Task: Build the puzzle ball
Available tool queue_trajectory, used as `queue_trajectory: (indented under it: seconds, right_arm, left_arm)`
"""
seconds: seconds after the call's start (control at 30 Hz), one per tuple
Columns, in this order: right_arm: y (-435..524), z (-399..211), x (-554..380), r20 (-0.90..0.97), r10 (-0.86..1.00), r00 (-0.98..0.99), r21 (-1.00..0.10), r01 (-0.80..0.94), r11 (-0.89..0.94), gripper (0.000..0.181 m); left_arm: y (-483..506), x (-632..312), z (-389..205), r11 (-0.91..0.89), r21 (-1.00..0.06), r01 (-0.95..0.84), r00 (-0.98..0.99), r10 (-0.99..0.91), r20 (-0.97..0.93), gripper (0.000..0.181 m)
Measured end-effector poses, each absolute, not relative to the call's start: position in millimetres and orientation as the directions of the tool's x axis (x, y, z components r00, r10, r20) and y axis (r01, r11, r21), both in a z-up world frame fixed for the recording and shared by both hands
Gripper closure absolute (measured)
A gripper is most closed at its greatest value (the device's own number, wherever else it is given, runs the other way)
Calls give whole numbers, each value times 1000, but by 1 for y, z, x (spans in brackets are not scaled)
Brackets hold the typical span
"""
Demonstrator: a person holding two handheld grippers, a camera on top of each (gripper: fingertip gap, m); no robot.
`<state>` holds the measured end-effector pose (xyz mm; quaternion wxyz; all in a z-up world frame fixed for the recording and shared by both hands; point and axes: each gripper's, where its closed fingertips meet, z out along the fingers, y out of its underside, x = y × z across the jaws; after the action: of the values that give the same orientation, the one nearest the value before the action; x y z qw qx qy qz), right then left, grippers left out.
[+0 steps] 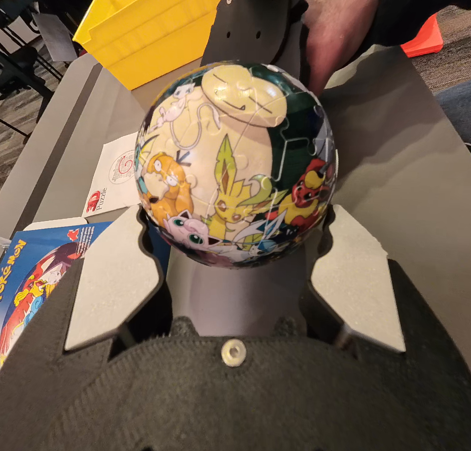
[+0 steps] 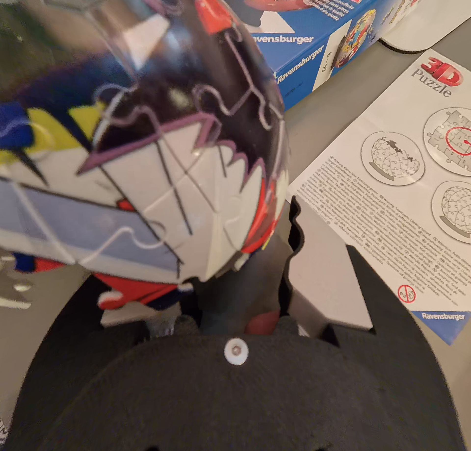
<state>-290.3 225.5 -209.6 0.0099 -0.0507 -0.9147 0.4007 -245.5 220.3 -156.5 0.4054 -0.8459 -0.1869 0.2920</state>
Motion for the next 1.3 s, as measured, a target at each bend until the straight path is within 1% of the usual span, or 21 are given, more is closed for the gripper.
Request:
queue_trajectory:
  seconds: [0.03, 0.2, 0.37, 0.5, 0.6, 0.77, 0.87, 1.0, 1.17, 1.3]
  right_arm:
    - [225, -210, -290, -19, 98, -995, -731, 81, 677, 96]
    - [225, -213, -290, -49, 105, -993, -719, 108, 687, 94]
    - [224, -208, -291, -95, 108, -990, -737, 143, 661, 96]
    - [223, -212, -293, -52, 123, -991, -724, 122, 679, 98]
    - [223, -212, -296, -61, 142, -988, -722, 142, 677, 100]
    - [223, -213, -297, -43, 139, -989, -720, 127, 682, 107]
    - [223, -212, -296, -45, 138, -989, -719, 128, 683, 107]
    - [224, -212, -294, -47, 124, -991, -718, 119, 686, 99]
    - [226, -207, -293, -49, 131, -990, -742, 124, 659, 90]
    - [224, -209, -290, -22, 123, -992, -731, 100, 675, 87]
  left_arm:
    - [221, -246, -156, -602, -794, 79, 760, 553, -343, 54]
    - [221, -246, -156, -604, -793, 79, 758, 554, -345, 54]
    - [220, -245, -157, -603, -793, 80, 757, 555, -345, 54]
    - [220, -246, -157, -602, -794, 80, 759, 554, -343, 54]
    - [220, -245, -157, -605, -792, 79, 758, 553, -346, 54]
    - [219, -246, -157, -610, -788, 89, 757, 555, -344, 54]
    - [218, -246, -157, -610, -787, 93, 758, 556, -341, 54]
    - [218, -246, -158, -611, -786, 95, 759, 556, -340, 54]
    - [218, -247, -157, -613, -785, 91, 757, 555, -346, 54]
    - [219, -247, -157, -620, -780, 87, 755, 552, -355, 54]
